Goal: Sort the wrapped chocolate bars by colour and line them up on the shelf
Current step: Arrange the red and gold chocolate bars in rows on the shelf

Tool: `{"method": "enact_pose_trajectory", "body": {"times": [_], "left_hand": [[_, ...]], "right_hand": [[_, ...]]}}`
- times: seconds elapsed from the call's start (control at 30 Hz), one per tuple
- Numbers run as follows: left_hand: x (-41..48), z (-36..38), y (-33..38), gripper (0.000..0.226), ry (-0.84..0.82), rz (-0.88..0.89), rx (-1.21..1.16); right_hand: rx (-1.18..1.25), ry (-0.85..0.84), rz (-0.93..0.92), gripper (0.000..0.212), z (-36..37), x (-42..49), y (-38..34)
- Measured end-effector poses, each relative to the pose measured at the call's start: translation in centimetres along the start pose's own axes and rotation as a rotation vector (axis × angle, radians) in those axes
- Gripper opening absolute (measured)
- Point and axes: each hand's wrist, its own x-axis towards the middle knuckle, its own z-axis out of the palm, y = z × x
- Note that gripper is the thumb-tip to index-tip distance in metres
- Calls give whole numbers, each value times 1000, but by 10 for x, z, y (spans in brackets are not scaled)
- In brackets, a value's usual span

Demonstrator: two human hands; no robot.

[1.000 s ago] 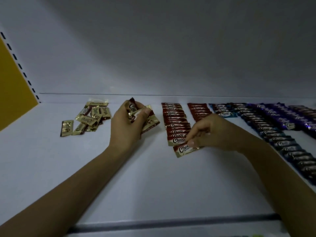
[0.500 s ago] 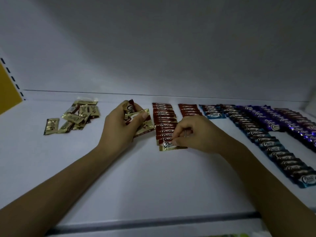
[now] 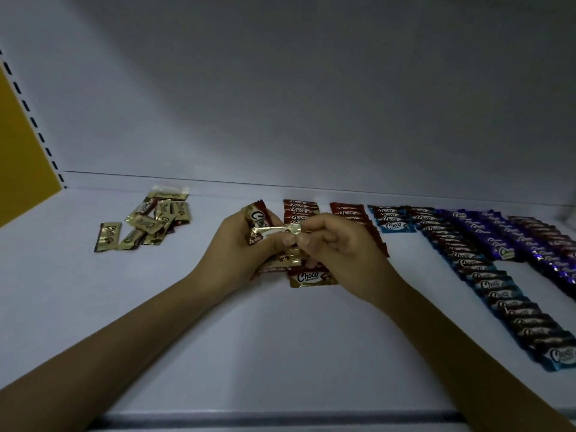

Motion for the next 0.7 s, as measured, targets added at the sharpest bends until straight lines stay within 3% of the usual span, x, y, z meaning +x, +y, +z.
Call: {"method": "enact_pose_trajectory", "body": {"times": [0.1,0.3,0.4,0.6,0.7], "left_hand": [[0,-3,0,32,-29,-13,30],[-1,0,1,19,-53,-3,-111],[-1,-2,0,7,-35,-21,-132],[0,0,-4,7,-47,-67,-192],[2,2,-8,6,-42,-70,-134]], "right_hand": [[108,10,44,7,0,-1,0],[227,208,94,11,-16,4,2],[186,191,94,11,-17,2,3],[205,48,109,8,-10,0,2],[295,134,120,9,-11,0,1]]}}
